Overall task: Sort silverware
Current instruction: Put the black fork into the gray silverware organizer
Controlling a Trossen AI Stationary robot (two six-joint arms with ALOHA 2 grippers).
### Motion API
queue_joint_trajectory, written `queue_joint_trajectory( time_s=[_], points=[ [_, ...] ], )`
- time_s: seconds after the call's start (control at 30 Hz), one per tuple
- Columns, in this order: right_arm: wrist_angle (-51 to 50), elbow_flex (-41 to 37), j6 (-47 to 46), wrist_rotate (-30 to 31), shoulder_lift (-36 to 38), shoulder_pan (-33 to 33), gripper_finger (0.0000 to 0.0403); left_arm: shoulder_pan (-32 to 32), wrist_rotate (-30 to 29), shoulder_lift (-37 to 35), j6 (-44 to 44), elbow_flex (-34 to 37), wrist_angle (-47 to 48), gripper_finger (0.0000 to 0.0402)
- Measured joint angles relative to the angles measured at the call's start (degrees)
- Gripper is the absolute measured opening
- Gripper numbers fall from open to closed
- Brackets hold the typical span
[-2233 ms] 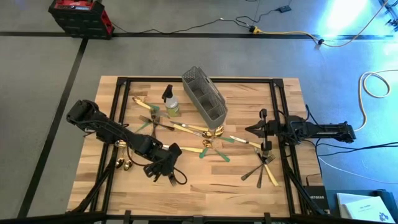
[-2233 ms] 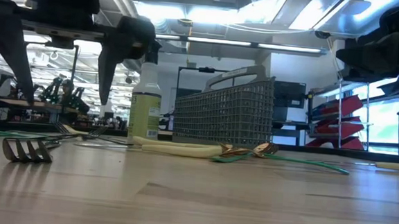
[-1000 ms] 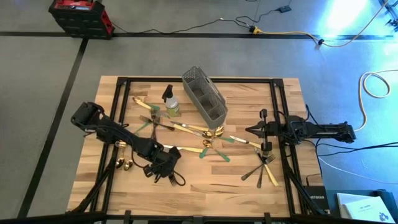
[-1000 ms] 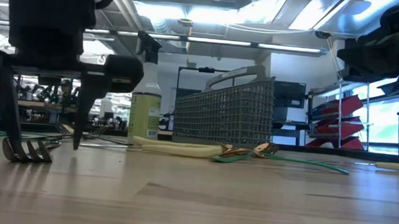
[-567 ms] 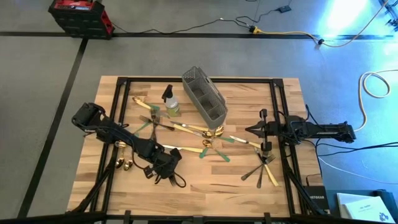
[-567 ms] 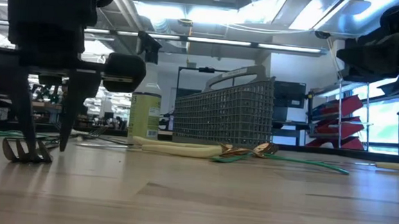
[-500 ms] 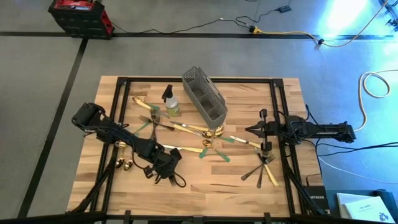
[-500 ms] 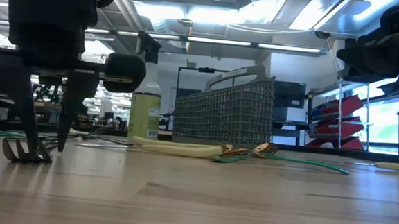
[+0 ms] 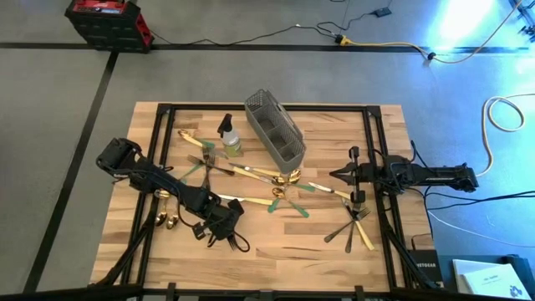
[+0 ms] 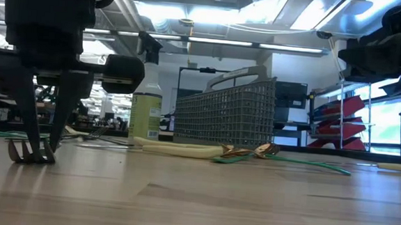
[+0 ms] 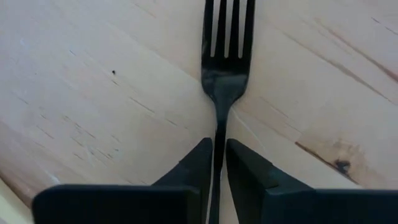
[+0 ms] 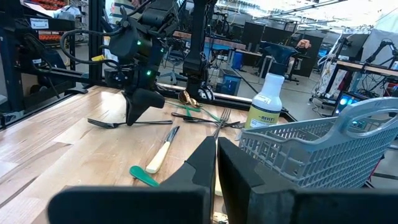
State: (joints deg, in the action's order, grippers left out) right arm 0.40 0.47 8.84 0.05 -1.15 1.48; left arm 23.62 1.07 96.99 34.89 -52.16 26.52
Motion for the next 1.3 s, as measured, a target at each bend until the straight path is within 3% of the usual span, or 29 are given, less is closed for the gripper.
queue_joint_trajectory(
  time_s=[0.23,0.43,0.87,1.3],
  points=[
    [0.0,0.0,0.02,0.28,0.02,0.0,0.0,-0.04,0.01,0.0,-0.35,0.0,0.1,0.003],
    [0.0,0.0,0.0,0.28,0.0,0.0,0.0,-0.04,0.03,-0.02,-0.61,0.0,0.88,0.0003],
    [0.0,0.0,0.0,0.26,0.0,0.0,0.0,-0.02,0.03,-0.04,-3.1,-0.04,1.05,0.0002],
    [-0.02,0.0,0.0,0.22,0.0,0.0,0.0,-0.02,1.31,-0.04,-6.01,-6.01,2.17,0.0001]
  ],
)
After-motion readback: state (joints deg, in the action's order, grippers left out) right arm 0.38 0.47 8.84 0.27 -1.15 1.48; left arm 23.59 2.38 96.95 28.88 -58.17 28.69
